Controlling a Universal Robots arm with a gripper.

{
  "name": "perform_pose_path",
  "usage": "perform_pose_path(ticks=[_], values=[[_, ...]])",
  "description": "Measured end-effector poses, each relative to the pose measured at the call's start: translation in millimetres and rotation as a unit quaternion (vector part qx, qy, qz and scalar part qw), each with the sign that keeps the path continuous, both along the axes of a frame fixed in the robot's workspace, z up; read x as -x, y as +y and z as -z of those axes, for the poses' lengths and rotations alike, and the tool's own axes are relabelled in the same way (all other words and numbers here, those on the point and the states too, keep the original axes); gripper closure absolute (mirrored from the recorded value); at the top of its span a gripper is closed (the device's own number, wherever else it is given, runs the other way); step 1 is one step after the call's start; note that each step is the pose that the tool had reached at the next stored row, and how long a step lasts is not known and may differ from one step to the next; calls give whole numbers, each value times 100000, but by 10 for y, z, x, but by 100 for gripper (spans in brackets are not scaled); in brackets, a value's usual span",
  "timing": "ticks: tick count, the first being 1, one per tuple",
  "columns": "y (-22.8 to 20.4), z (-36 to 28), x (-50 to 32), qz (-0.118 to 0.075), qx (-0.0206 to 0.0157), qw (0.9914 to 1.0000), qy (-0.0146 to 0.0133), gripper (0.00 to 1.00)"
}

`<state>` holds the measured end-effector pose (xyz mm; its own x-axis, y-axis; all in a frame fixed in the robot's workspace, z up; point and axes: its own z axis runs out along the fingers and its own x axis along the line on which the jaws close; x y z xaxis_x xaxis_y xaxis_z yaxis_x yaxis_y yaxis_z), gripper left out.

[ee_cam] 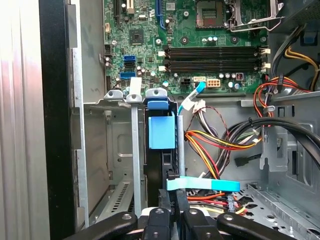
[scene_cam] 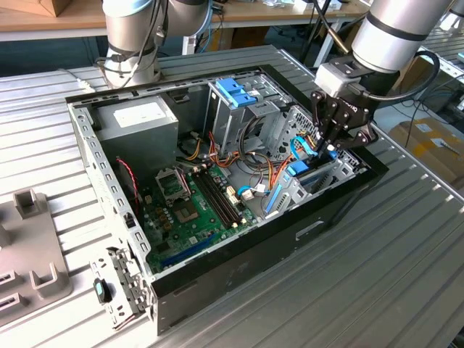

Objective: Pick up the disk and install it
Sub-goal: 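Insert the second disk wire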

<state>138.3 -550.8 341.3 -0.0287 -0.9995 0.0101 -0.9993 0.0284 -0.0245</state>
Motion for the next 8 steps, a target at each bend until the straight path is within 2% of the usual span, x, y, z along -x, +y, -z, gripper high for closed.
perform_pose_path(ticks=[8], values=[[0, 18, 0, 1, -14, 100000, 1, 84]])
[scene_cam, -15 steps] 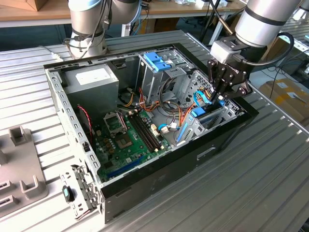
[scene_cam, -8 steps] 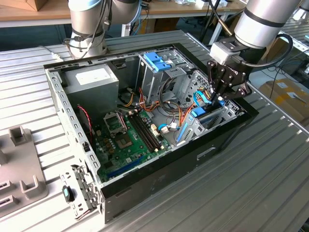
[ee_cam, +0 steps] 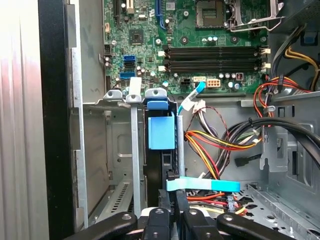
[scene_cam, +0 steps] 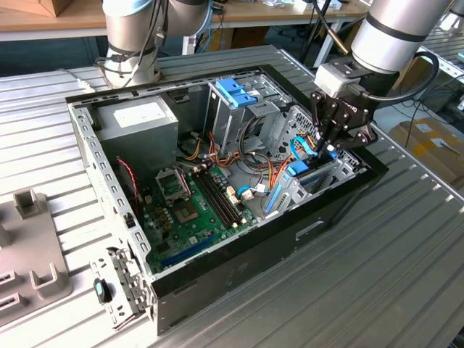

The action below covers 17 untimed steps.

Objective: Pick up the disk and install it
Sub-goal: 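Insert the second disk wire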

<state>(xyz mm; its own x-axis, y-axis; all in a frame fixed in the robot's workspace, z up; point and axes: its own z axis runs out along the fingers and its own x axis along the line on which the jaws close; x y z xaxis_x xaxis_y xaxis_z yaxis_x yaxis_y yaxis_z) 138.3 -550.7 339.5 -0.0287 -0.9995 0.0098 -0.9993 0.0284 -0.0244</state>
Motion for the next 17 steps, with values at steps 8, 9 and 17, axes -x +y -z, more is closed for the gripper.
perform_pose_path(ticks=[8, 9, 17], values=[[0, 3, 0, 1, 13, 100000, 1, 64], [0, 4, 0, 0, 10, 100000, 1, 64], [0, -267, 0, -1, 5, 100000, 1, 64]])
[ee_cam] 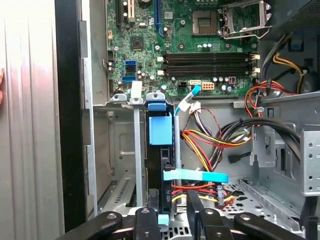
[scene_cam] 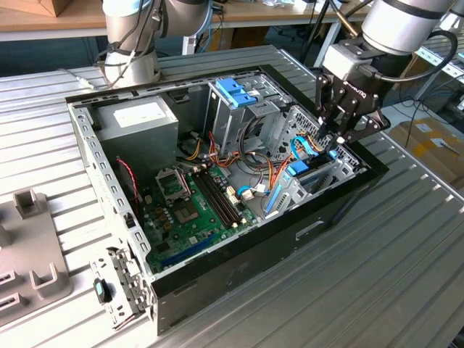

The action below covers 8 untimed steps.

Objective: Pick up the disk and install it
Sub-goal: 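Insert the second disk wire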

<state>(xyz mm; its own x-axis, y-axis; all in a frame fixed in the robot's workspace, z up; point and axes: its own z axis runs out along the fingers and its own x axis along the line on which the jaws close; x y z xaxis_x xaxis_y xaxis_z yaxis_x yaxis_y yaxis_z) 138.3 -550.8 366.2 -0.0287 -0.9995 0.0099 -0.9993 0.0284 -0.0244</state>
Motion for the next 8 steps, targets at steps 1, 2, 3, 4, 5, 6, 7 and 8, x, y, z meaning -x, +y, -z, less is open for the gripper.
perform_pose_path(ticks=[1, 2, 3, 4, 5, 6, 7, 8], values=[[0, 0, 0, 1, -3, 100000, -1, 64], [0, 0, 0, 1, -1, 100000, -1, 64], [1, -1, 0, 0, 13, 100000, 0, 64], [0, -1, 0, -2, 14, 100000, -1, 64], [1, -2, 9, 2, 23, 100000, 0, 64], [1, -3, 25, 4, 25, 100000, 0, 64], [0, -1, 49, 4, 13, 100000, 0, 64], [1, -1, 82, -2, 11, 100000, 1, 64]])
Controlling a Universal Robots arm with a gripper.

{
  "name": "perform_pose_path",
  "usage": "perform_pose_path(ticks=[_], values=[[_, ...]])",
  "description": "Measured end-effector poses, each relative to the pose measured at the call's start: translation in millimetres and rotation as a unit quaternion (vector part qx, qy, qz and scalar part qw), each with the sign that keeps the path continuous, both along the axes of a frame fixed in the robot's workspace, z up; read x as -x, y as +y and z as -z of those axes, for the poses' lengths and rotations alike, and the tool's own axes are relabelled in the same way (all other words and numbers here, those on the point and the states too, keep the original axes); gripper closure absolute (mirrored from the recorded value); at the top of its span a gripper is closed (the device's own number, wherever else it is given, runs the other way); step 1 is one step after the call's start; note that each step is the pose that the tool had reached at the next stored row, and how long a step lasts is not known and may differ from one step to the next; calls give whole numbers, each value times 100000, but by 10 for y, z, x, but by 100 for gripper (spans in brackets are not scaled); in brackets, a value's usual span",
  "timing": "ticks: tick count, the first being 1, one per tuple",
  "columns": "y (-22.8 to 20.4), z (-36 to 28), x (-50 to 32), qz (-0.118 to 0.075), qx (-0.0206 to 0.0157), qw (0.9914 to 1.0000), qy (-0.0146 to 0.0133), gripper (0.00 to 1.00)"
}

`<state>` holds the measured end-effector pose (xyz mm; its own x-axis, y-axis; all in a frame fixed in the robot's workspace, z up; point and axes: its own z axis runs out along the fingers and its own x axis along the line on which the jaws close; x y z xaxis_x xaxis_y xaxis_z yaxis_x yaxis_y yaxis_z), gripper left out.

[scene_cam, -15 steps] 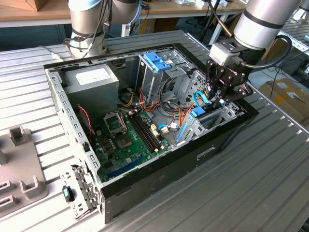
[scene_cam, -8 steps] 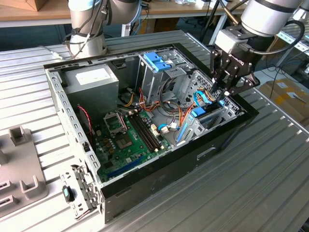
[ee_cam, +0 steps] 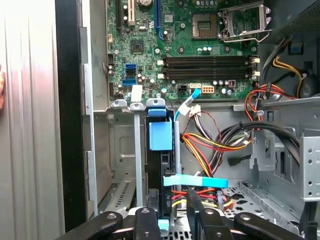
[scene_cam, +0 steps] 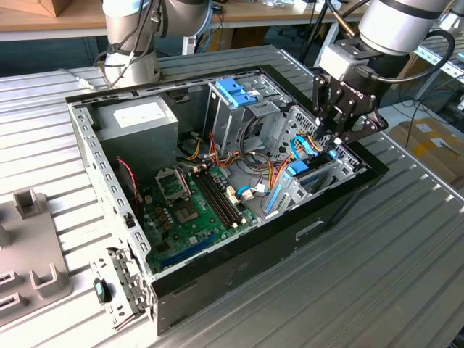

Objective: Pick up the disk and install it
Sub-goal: 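Insert the second disk wire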

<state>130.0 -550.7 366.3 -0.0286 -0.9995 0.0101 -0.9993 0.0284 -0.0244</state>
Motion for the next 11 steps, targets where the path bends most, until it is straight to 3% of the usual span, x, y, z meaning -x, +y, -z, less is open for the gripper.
perform_pose_path(ticks=[5, 11], values=[[-1, 0, 83, 5, 5, 100000, 1, 64], [0, 0, 85, 1, 5, 100000, 0, 64]])
